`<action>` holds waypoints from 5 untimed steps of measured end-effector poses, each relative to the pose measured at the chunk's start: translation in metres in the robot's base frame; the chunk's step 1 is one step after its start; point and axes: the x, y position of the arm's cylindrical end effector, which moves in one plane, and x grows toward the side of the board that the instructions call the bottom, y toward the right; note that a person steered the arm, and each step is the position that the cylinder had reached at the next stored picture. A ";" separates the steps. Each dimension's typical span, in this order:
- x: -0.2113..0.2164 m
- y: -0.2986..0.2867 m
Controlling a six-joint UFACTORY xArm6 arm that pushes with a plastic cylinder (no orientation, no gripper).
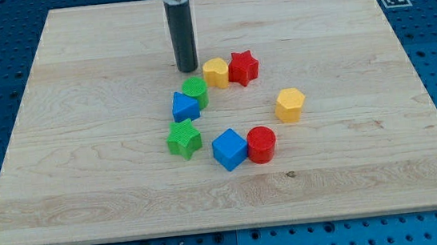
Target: Move the yellow heart closer to the green circle
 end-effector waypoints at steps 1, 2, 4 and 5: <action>-0.011 0.020; -0.011 0.044; 0.010 0.050; 0.017 0.050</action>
